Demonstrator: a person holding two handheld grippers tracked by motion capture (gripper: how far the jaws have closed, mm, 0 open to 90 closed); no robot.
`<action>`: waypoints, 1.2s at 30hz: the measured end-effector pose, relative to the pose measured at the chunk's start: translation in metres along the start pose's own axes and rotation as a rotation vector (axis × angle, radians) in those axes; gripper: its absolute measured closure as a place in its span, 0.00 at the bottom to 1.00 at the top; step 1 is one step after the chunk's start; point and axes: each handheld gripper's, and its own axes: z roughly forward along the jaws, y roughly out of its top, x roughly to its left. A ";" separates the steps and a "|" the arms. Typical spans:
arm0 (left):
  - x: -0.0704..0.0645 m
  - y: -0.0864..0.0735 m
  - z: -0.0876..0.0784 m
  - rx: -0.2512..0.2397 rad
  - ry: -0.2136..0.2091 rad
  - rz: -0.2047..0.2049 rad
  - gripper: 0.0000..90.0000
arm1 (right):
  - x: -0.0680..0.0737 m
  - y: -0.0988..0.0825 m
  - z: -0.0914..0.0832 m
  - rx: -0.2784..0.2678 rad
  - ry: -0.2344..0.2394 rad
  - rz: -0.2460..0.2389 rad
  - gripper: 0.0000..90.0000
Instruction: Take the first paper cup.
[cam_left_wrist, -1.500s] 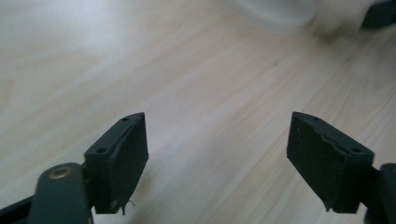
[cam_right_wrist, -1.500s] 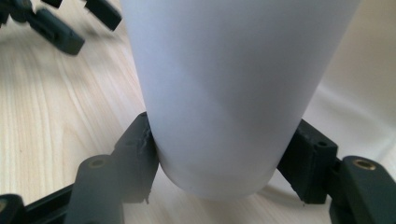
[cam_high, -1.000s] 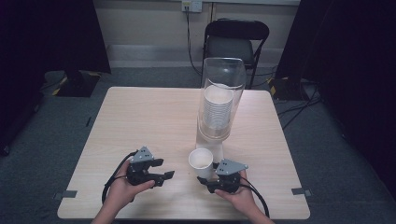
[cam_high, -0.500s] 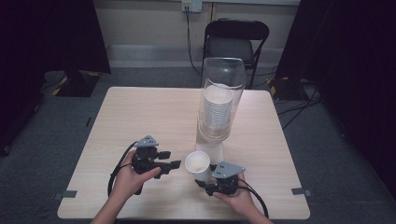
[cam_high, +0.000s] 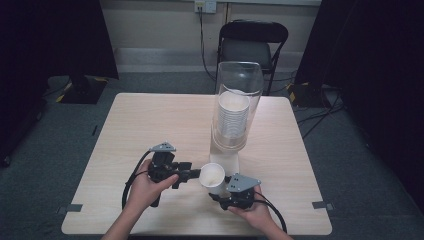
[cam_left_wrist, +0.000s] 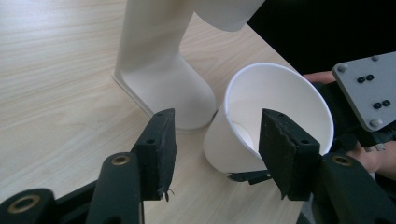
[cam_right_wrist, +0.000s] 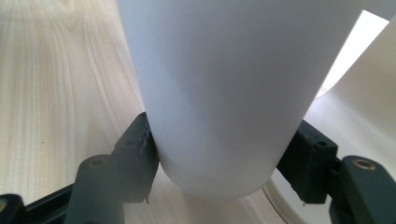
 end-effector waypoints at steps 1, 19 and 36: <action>-0.002 0.000 0.003 0.010 -0.009 0.005 0.53 | 0.001 0.000 0.001 0.000 0.003 -0.007 0.39; 0.015 0.001 -0.002 0.135 0.098 -0.120 0.97 | 0.006 0.004 0.003 0.003 -0.027 -0.013 0.28; 0.070 -0.006 -0.038 0.120 0.313 -0.246 0.96 | -0.022 -0.003 -0.013 -0.027 -0.143 0.129 0.27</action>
